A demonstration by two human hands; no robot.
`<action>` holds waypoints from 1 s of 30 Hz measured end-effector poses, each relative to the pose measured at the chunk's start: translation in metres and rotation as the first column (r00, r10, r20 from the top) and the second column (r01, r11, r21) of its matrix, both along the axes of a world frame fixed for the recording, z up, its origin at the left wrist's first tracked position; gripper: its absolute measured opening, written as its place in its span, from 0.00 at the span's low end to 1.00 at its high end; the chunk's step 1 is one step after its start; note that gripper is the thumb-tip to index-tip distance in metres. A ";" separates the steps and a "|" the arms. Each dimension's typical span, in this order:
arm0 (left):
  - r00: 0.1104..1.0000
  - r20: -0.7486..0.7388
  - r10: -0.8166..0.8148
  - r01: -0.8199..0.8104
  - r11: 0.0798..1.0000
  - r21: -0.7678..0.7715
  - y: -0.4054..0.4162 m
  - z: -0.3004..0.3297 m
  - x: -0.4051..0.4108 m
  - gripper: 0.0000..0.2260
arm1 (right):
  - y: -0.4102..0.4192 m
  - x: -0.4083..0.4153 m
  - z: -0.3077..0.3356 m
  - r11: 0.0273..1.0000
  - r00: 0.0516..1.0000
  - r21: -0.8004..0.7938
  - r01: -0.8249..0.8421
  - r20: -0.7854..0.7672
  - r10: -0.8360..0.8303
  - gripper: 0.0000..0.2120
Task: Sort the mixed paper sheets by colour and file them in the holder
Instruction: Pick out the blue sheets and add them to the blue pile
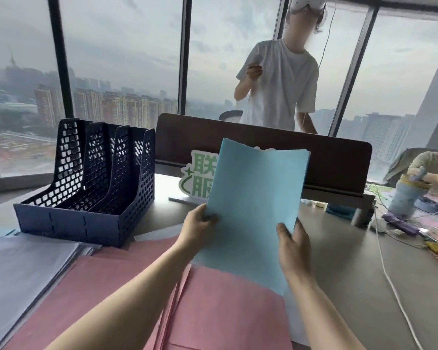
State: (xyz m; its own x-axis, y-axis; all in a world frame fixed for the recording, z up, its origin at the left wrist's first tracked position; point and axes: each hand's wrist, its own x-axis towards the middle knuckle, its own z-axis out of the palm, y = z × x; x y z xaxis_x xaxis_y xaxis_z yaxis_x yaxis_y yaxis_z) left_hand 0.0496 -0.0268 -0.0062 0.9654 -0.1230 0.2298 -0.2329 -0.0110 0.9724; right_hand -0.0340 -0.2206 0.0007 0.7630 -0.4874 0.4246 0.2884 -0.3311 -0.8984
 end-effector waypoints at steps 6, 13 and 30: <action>0.995 0.057 0.083 -0.080 0.995 -0.060 0.080 0.054 -0.022 0.05 | 0.063 0.003 0.050 0.997 0.995 -0.031 -0.075 0.061 0.077 0.09; 0.968 -0.036 0.250 -0.247 0.966 0.077 0.259 0.053 -0.061 0.08 | 0.211 0.006 0.043 0.857 0.831 0.078 -0.510 -0.213 0.514 0.06; 0.641 -0.001 0.768 -0.543 0.454 0.706 0.585 0.004 -0.100 0.06 | 0.527 0.016 -0.004 0.508 0.258 0.444 -0.738 -0.511 0.820 0.06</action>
